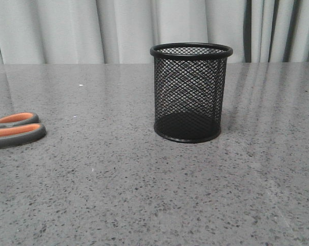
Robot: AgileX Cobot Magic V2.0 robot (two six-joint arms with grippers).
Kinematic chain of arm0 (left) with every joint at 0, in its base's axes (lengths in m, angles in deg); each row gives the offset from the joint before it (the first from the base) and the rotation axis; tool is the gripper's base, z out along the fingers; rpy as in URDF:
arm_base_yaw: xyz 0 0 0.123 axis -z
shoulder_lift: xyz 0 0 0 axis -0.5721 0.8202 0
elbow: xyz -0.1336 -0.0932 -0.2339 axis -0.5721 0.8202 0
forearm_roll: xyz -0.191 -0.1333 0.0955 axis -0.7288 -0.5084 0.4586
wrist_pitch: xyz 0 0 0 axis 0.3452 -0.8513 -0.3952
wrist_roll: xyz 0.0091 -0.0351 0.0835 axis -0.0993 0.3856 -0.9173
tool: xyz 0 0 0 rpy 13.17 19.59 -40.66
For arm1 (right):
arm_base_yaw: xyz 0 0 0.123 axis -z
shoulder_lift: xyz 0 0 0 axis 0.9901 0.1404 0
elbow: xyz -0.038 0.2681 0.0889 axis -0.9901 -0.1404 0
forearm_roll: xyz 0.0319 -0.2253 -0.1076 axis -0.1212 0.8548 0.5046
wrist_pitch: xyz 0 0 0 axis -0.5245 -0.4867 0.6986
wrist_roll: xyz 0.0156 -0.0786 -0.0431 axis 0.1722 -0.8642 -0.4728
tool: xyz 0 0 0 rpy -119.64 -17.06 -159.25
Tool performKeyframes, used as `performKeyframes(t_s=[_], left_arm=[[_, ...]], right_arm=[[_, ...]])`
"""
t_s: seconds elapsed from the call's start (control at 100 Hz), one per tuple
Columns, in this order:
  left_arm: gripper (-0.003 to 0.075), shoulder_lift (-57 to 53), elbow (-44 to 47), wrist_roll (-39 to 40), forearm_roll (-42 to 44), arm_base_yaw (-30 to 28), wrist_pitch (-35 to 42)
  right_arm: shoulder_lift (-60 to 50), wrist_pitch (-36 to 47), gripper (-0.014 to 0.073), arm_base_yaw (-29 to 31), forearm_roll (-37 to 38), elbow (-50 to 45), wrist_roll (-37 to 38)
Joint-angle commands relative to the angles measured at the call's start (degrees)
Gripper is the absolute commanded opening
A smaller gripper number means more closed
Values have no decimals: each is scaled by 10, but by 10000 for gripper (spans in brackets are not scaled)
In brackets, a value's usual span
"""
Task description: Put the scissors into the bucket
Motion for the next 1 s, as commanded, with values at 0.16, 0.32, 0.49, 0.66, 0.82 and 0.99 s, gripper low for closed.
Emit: performKeyframes(t_s=[0.16,0.32,0.49,0.66,0.82,0.99], left_arm=[[363,157,-130,-35,163,81,-36],[370,235,-183,-68,292,155,-87],[370,311,-219,-170,371,206,-173],[370,379,-228,-294,371,206,-208],[370,423,-230,-381,347,189,-237],[396,464,-230,-479,274,154,-266]], right_arm=[[70,-73,503,-59,5,82,-26],[95,-75,503,-100,5,82,-26],[103,-48,503,-119,5,82,-26],[108,-40,503,-121,5,81,-26],[108,-44,503,-121,5,81,-26],[108,-45,503,-121,6,77,-26]])
